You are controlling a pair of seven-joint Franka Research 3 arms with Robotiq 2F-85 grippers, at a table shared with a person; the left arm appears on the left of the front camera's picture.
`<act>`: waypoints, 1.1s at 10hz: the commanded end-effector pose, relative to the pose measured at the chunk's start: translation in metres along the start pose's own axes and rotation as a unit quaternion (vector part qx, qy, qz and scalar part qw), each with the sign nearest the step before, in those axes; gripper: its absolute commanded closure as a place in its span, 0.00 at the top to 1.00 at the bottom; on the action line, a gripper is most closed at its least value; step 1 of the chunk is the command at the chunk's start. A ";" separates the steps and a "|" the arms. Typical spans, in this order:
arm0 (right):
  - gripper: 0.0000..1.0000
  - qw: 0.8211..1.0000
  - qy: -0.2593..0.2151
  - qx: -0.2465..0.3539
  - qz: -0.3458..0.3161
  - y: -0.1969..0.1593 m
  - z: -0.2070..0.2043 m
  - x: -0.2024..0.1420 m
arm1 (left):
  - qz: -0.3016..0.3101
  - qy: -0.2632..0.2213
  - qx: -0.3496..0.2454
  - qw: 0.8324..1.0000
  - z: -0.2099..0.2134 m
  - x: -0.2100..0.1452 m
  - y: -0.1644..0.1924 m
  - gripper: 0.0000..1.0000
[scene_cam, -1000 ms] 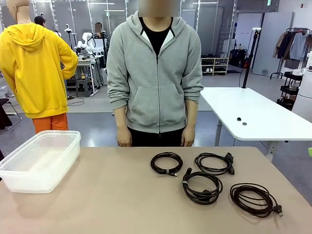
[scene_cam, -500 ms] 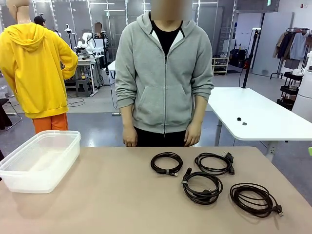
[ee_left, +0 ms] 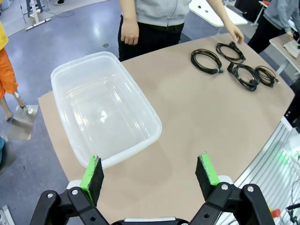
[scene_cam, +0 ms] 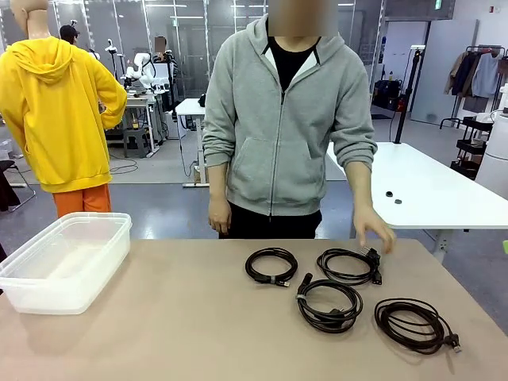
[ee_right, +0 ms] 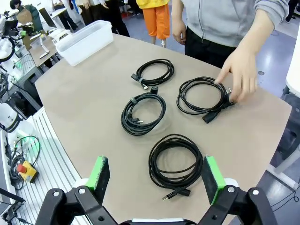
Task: Organize and store the cables.
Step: Place the Power Cable into the Organizing box.
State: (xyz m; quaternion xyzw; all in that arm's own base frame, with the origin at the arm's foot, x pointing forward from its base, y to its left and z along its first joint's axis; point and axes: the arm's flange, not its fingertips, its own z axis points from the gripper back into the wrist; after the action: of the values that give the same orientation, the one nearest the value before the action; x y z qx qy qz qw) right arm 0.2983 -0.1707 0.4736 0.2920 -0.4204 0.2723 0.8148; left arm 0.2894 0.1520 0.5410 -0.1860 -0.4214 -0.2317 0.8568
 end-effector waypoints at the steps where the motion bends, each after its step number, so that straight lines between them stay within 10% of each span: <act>1: 1.00 1.000 -0.005 0.003 0.011 -0.002 0.000 0.001 | -0.007 -0.004 -0.003 1.000 0.002 0.001 -0.001 1.00; 11: 1.00 1.000 -0.005 0.003 0.011 -0.002 0.000 0.001 | -0.007 -0.004 -0.003 1.000 0.002 0.001 -0.001 1.00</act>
State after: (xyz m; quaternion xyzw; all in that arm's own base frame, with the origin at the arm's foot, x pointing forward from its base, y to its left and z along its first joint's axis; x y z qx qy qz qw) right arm 0.2975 -0.1705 0.4741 0.2915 -0.4196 0.2728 0.8152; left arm 0.2894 0.1518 0.5411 -0.1858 -0.4214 -0.2318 0.8568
